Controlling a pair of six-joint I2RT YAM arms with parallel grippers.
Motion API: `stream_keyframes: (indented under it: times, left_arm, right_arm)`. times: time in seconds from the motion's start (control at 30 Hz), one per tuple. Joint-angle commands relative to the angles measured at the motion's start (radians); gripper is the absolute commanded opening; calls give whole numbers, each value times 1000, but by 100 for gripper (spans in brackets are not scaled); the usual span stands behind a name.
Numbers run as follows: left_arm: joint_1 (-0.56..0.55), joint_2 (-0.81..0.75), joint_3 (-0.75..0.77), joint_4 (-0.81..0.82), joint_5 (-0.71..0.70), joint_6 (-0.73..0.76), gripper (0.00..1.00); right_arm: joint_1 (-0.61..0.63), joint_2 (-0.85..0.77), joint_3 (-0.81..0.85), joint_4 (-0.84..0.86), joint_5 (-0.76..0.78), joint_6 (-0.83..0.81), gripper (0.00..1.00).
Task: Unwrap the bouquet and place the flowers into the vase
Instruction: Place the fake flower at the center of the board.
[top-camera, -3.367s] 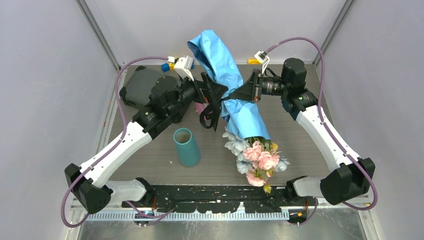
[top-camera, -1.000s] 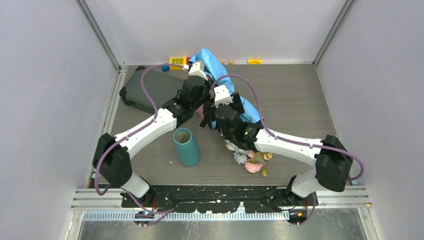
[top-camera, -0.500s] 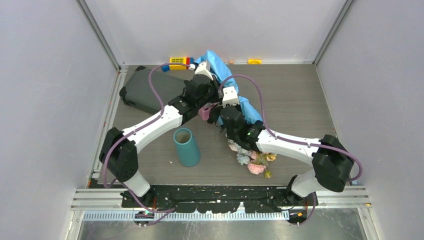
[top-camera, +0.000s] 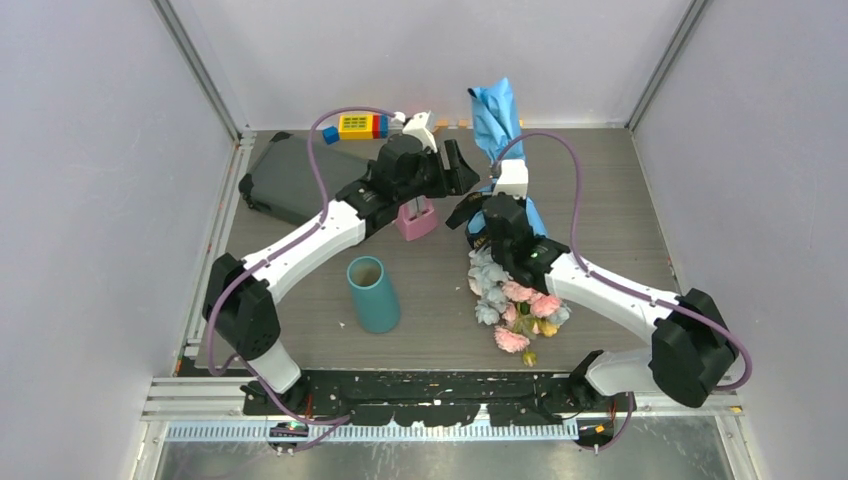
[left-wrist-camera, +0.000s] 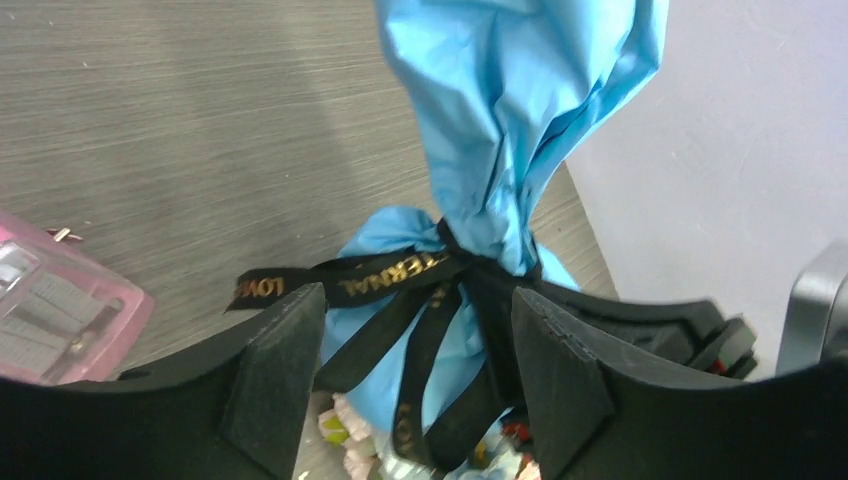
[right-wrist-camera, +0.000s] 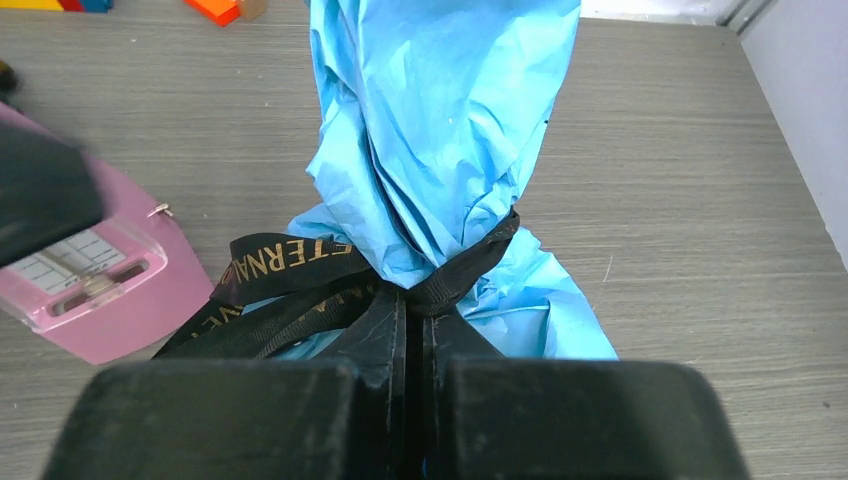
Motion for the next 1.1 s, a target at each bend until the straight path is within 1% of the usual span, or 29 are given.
stream_keyframes:
  times: [0.0,0.1,0.2,0.3,0.37,0.5,0.53,0.6,0.7,0.83,0.87,1.0,1.07]
  left_arm:
    - [1,-85,30,-49,23,109,74]
    - [1,-121,7,-74,-1,150,80]
    - [1,-175,-17,-92,-1,194,85]
    - [9,-211,-3,-195,-24,252,92]
    - [41,-229,14,-288,-22,277,95]
    - [124,-318,-42,-347,36,313,97]
    - [147,-348,-64,-355,22,336,98]
    - [165,-415,-103,-379,-64,394,99]
    - [197,-500,-153,-397,-145,452,100]
    - [218,-552,-141,-463,-161,486,100]
    - [218,-557,-134,-480,-151,494,100]
    - [224,-556,-100,-570,-103,540,100]
    - [224,-562,-102,-590,-117,547,100]
  right_arm:
    - [-60,-74,-4,-11,-67,111,0]
    - [-102,-77,-5,-25,-115,139,0]
    - [-171,-58,10,-42,-227,198,0]
    - [-224,-4,54,-106,-354,237,0]
    - [-263,36,90,-153,-422,263,0]
    - [-312,110,144,-212,-557,301,0]
    - [-320,136,162,-233,-609,308,0]
    - [-345,178,195,-267,-681,327,0]
    - [-375,235,249,-325,-746,353,0]
    - [-410,296,285,-356,-801,398,0]
    - [-430,306,286,-356,-849,419,0]
    - [-499,338,298,-357,-951,465,0]
    - [-535,353,307,-367,-1002,480,0]
